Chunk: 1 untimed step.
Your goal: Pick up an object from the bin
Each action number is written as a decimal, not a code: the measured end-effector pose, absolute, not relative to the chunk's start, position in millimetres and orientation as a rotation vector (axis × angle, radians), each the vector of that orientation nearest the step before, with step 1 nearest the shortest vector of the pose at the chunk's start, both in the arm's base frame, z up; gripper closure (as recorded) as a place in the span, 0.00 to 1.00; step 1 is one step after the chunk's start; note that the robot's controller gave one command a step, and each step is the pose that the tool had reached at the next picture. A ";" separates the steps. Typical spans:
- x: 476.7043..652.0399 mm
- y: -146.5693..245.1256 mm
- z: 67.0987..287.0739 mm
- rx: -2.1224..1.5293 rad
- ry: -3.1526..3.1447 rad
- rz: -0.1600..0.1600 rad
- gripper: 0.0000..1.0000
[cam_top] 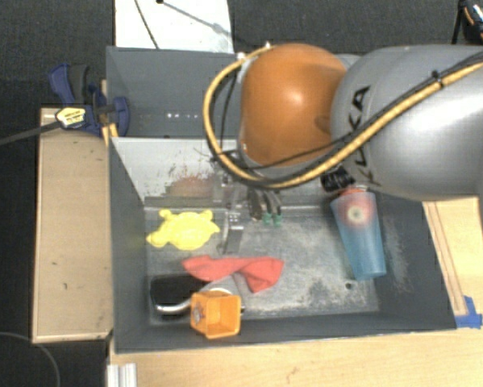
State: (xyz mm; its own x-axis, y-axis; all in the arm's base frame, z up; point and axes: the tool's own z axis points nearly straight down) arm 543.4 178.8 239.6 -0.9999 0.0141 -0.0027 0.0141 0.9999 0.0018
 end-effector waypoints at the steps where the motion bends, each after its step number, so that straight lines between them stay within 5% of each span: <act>1: 542.1 217.3 189.5 -0.026 3.131 0.005 0.00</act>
Offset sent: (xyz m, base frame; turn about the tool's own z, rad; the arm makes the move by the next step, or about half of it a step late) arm -0.0081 0.0699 -0.1007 -0.1385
